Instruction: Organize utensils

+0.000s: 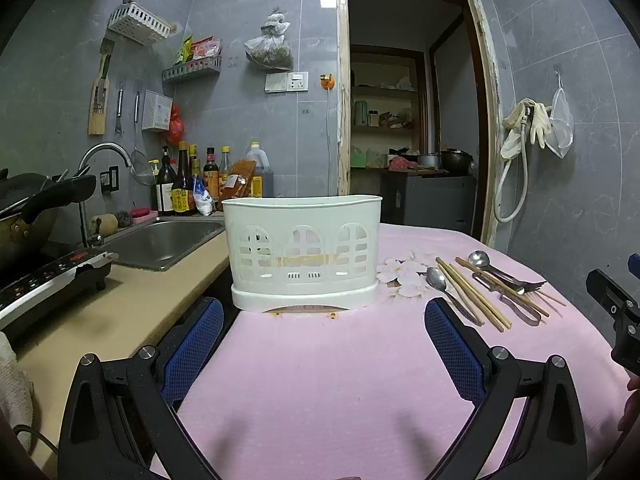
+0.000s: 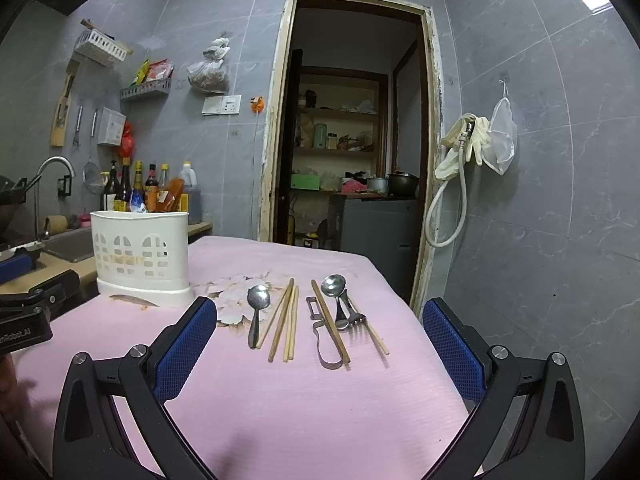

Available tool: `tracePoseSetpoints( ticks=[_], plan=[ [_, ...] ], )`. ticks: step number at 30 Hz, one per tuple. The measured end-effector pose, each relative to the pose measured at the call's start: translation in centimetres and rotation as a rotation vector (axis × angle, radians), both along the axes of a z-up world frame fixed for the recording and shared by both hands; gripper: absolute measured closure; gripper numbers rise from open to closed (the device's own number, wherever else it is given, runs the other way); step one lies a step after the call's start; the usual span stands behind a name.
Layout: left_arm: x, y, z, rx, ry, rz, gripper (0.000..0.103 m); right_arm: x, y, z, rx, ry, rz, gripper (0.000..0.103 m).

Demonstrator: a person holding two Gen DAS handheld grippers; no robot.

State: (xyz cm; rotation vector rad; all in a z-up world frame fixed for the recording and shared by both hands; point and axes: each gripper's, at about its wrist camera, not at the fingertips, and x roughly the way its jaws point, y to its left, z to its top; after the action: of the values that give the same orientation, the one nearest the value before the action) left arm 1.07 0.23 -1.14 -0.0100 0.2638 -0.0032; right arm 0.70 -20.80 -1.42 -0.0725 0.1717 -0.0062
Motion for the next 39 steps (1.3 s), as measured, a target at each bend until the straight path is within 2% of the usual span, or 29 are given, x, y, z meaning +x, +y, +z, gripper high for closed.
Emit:
tracePoseSetpoints(
  ticks=[39],
  plan=[
    [-0.05, 0.2, -0.04, -0.009, 0.007, 0.0, 0.004, 0.17, 0.1, -0.21, -0.001, 0.009, 0.003, 0.0]
  ],
)
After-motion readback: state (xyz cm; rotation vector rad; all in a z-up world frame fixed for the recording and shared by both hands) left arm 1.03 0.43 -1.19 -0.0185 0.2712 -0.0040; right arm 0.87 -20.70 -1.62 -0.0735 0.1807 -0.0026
